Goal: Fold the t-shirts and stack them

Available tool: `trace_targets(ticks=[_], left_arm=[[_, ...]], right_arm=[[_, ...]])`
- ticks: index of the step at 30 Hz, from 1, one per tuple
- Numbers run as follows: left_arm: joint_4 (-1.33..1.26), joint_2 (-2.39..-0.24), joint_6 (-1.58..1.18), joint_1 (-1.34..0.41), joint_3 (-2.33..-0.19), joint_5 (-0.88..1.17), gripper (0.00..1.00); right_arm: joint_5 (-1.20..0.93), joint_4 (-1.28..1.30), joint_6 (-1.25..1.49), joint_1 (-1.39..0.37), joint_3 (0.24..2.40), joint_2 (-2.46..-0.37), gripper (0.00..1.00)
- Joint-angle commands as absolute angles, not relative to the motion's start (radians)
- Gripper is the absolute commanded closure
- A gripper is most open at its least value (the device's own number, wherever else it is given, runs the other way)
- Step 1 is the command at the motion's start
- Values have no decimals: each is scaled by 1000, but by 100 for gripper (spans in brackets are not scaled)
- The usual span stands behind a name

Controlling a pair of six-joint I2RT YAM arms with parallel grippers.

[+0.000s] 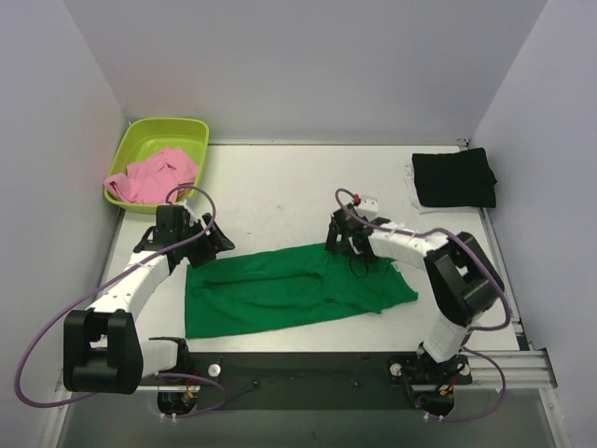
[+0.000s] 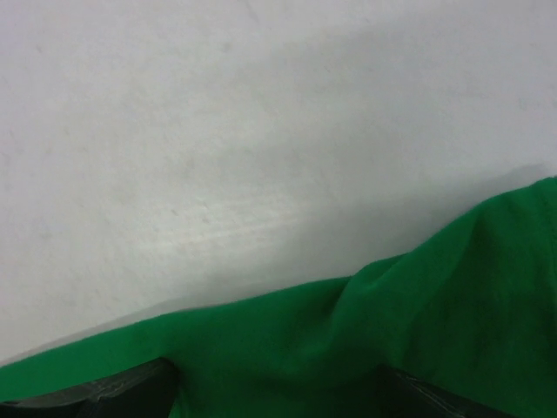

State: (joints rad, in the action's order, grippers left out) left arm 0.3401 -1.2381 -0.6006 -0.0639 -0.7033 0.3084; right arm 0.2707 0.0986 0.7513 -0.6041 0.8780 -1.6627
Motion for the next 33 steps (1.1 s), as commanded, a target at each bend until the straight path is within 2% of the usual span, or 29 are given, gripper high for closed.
trace_targets(ticks=[1,9,13,17,20,22,29,33], left_arm=[[291,-1220,-612,-58,-701,331,24],[278,-1213,-624,-54,-687,353,24],[256,-1218,-632,-54,-680,376,24],[238,-1229,-643,-55,-672,394,24],[241,-1226,-641,-57,-675,391,24],[245,-1223,-638,-57,-680,374,25],[311,-1190,-627,-146,-690,272,26],[356,-1183,-664,-201,-663,203,27]], right_arm=[[75,158,677,-549,1082,-1827,0],[-99,366,588,-471,1786,-2242,0],[-179,437,610,-421,2023,-2429,0],[-270,428,624,-381,2198,-2520,0],[-269,287,594,-367,2099,-2421,0],[-252,156,577,-362,2004,-2277,0],[-232,149,526,-351,1797,-1899,0],[-224,118,520,-373,1564,-1705,0]])
